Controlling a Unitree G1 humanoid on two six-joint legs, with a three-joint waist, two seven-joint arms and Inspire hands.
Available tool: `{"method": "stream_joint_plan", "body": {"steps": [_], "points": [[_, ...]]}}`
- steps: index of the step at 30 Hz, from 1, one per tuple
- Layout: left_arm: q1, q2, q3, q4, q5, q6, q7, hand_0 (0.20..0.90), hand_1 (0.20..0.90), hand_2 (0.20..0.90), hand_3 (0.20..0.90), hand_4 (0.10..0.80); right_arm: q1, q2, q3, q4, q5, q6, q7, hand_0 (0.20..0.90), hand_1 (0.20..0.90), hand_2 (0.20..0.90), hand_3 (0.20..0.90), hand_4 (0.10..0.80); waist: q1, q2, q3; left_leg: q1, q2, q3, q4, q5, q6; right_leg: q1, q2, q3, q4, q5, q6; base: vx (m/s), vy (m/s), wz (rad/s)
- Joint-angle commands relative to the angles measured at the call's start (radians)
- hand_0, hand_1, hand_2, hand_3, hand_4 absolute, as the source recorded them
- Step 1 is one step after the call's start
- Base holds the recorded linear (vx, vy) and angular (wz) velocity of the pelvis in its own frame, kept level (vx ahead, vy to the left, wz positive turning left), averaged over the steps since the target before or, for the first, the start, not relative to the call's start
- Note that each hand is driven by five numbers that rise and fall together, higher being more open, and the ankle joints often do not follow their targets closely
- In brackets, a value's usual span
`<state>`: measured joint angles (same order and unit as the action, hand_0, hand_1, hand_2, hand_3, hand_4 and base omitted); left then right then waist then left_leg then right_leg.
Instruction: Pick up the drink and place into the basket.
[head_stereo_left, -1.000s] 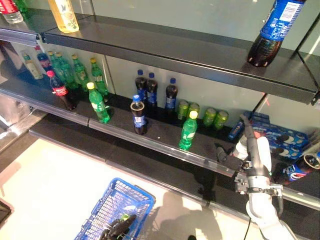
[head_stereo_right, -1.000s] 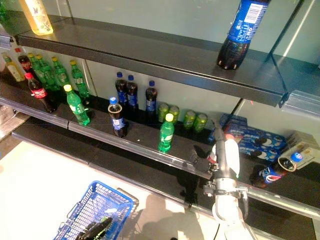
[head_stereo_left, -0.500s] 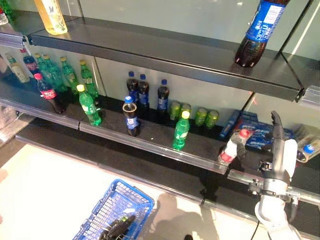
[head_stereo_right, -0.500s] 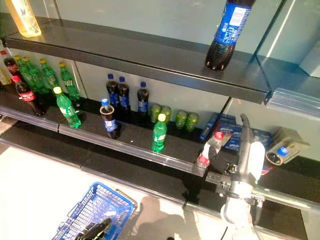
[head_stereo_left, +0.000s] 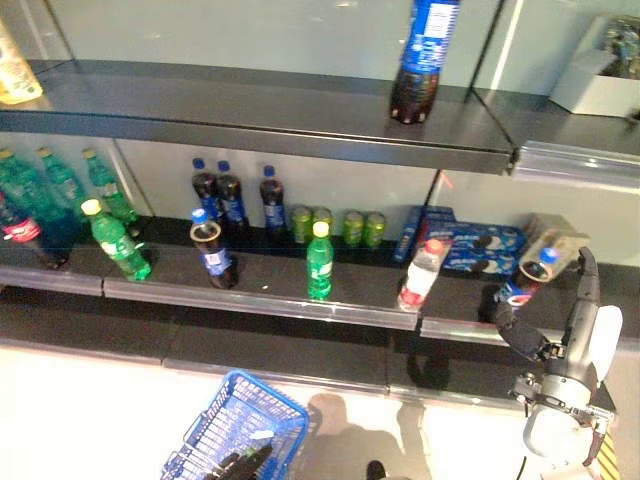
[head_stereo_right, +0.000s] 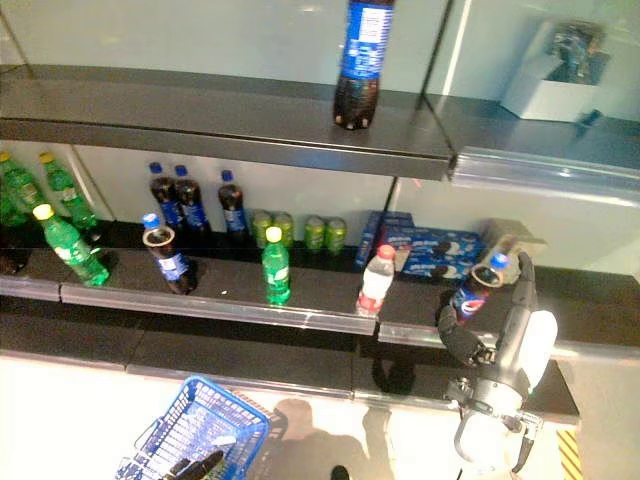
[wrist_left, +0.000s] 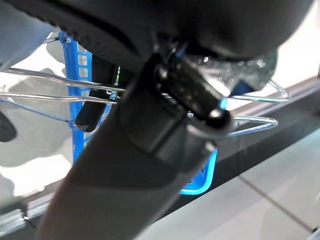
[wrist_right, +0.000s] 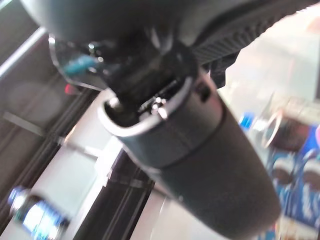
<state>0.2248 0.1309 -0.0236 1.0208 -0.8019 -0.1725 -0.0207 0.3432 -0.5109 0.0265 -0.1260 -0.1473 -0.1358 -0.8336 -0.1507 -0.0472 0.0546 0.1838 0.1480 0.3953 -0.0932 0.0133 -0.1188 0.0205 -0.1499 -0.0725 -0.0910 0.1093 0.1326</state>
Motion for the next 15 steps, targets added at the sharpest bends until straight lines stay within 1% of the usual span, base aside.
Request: {"method": "stream_joint_plan", "body": {"steps": [1, 8, 9, 15], "points": [[-0.066, 0.049, 0.013, -0.053, 0.023, -0.083, -0.081, 0.300, 0.300, 0.300, 0.200, 0.100, -0.053, -0.031, -0.113, -0.072, 0.009, -0.098, -0.072, 0.900, 0.900, 0.900, 0.900, 0.800, -0.026, 0.020, 0.020, 0.006, -0.012, -0.018, 0.023, -0.063, 0.086, 0.008, -0.060, -0.002, 0.079, -0.048, 0.053, 0.005, -0.039, -0.41], [-0.057, 0.042, -0.015, -0.064, 0.029, -0.079, -0.075, 0.300, 0.300, 0.300, 0.200, 0.100, -0.053, -0.028, -0.126, -0.064, 0.060, -0.120, -0.057, 0.900, 0.900, 0.900, 0.900, 0.800, -0.054, 0.029, 0.023, 0.013, -0.016, 0.002, 0.037, -0.081, 0.090, -0.003, -0.052, 0.046, 0.071, -0.041, 0.051, -0.002, -0.059, -0.33], [-0.052, 0.040, -0.023, -0.064, 0.033, -0.078, -0.072, 0.300, 0.300, 0.300, 0.200, 0.100, -0.061, -0.024, -0.125, -0.065, 0.088, -0.137, -0.045, 0.900, 0.900, 0.900, 0.900, 0.800, -0.059, 0.032, 0.025, 0.015, -0.016, 0.004, 0.038, -0.084, 0.090, -0.005, -0.051, 0.056, 0.066, -0.038, 0.050, 0.009, -0.090, -0.38], [-0.049, 0.039, -0.042, -0.068, 0.039, -0.081, -0.062, 0.300, 0.300, 0.300, 0.200, 0.100, -0.108, -0.023, -0.103, -0.073, 0.146, -0.150, 0.008, 0.900, 0.900, 0.900, 0.900, 0.800, -0.065, 0.043, 0.039, 0.008, -0.014, 0.008, 0.054, -0.096, 0.090, -0.034, -0.052, 0.070, 0.072, -0.033, 0.050, -0.007, -0.082, -0.16]]}}
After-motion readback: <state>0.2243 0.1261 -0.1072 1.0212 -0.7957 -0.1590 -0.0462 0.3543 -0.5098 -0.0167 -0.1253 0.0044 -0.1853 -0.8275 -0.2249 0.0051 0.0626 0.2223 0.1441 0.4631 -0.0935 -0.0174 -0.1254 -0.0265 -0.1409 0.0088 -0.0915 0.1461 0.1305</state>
